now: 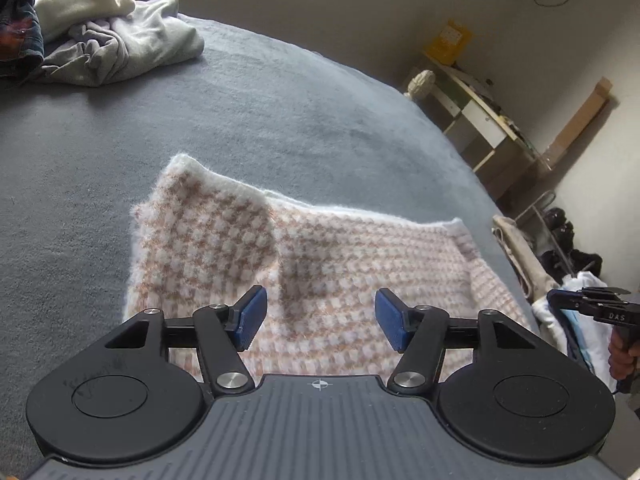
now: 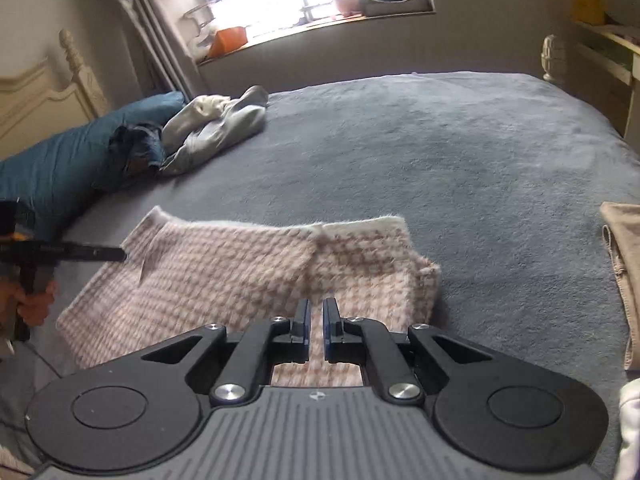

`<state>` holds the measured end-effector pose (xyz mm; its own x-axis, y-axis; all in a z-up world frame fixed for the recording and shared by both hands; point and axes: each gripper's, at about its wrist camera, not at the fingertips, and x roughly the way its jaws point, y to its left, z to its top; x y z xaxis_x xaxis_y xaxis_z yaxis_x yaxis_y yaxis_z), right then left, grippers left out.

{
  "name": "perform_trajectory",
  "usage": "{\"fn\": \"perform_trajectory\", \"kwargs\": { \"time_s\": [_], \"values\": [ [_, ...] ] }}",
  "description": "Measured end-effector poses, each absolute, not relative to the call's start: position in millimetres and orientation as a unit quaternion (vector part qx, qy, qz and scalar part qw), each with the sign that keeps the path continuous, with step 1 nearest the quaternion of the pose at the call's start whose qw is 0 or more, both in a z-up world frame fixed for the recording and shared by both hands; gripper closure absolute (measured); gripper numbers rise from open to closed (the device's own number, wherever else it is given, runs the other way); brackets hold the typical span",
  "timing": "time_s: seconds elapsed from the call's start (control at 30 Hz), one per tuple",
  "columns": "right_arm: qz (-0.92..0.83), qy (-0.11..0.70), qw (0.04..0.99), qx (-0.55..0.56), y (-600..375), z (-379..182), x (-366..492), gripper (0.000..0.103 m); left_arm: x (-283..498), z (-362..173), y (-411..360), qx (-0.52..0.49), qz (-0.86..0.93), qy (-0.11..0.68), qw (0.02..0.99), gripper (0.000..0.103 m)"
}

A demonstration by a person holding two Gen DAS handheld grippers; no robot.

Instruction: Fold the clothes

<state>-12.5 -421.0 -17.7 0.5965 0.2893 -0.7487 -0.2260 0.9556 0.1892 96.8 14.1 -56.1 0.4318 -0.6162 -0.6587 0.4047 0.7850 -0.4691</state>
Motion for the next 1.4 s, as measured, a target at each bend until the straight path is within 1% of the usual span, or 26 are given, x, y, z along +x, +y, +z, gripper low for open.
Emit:
{"fn": "perform_trajectory", "kwargs": {
  "time_s": [0.1,0.13,0.2,0.27,0.33,0.4,0.5,0.57,0.67,0.73,0.8,0.87,0.9,0.97,1.0,1.1,1.17,1.2,1.3,1.33,1.4],
  "values": [
    [0.194,0.431,0.88,0.039,-414.4,-6.7,-40.3,0.097,86.5,-64.4,10.3,-0.085,-0.3,0.448,0.838,0.042],
    [0.203,0.442,0.874,0.021,-409.9,-13.7,-47.1,0.097,85.4,-70.3,9.2,-0.073,-0.294,0.452,0.839,0.042],
    [0.2,0.475,0.856,-0.044,-399.0,-38.1,-58.0,0.097,86.7,-82.4,8.3,-0.056,-0.281,0.459,0.841,0.042],
    [0.156,0.505,0.834,-0.156,-387.2,-77.3,-62.6,0.098,87.8,-86.1,10.2,-0.059,-0.282,0.456,0.842,0.042],
    [0.119,0.515,0.809,-0.256,-376.2,-110.9,-66.6,0.098,89.1,-87.0,10.5,-0.058,-0.283,0.455,0.842,0.042],
    [0.121,0.503,0.807,-0.284,-368.9,-105.9,-68.5,0.098,89.5,-85.9,9.4,-0.054,-0.283,0.455,0.843,0.042],
    [0.108,0.485,0.823,-0.276,-373.6,-76.5,-66.3,0.097,87.7,-85.8,9.5,-0.052,-0.283,0.455,0.843,0.042],
    [0.117,0.461,0.843,-0.251,-377.0,-49.0,-65.5,0.097,85.3,-86.9,10.5,-0.054,-0.283,0.453,0.844,0.042],
    [0.175,0.406,0.881,-0.168,-374.1,-10.3,-65.1,0.097,84.5,-86.4,13.0,-0.062,-0.282,0.452,0.844,0.042],
    [0.217,0.375,0.894,-0.116,-363.3,-0.4,-61.8,0.096,77.5,-75.9,19.5,-0.075,-0.279,0.445,0.848,0.042],
    [0.234,0.365,0.896,-0.095,-346.9,-5.5,-55.9,0.096,70.2,-65.1,26.2,-0.087,-0.276,0.438,0.851,0.042],
    [0.241,0.37,0.891,-0.105,-328.6,-19.4,-51.5,0.095,51.6,-48.9,33.6,-0.079,-0.292,0.423,0.854,0.04],
    [0.245,0.375,0.887,-0.115,-319.5,-29.2,-51.3,0.095,39.2,-42.5,37.7,-0.076,-0.306,0.416,0.853,0.037],
    [0.245,0.389,0.878,-0.136,-307.1,-47.0,-52.2,0.095,16.4,-37.4,42.3,-0.078,-0.331,0.41,0.846,0.036],
    [0.245,0.399,0.872,-0.143,-303.1,-56.5,-53.9,0.095,6.1,-39.3,43.2,-0.077,-0.331,0.411,0.846,0.036],
    [0.241,0.418,0.865,-0.137,-300.4,-77.4,-52.2,0.095,-6.6,-68.2,42.3,-0.072,-0.292,0.455,0.838,0.036],
    [0.239,0.426,0.865,-0.115,-303.0,-82.7,-48.4,0.095,-4.3,-98.4,41.8,-0.054,-0.251,0.493,0.831,0.043],
    [0.239,0.43,0.865,-0.099,-305.7,-84.1,-46.1,0.095,-4.5,-99.0,44.7,-0.065,-0.247,0.492,0.832,0.046],
    [0.238,0.437,0.865,-0.066,-312.8,-87.0,-43.2,0.095,-5.8,-91.7,54.9,-0.1,-0.24,0.482,0.837,0.043],
    [0.237,0.437,0.866,-0.061,-314.8,-87.5,-43.8,0.095,-8.8,-84.8,60.5,-0.104,-0.234,0.471,0.844,0.039],
    [0.234,0.437,0.867,-0.048,-317.9,-89.8,-44.4,0.095,-16.5,-71.2,73.0,-0.111,-0.222,0.449,0.858,0.036]
  ]
}}
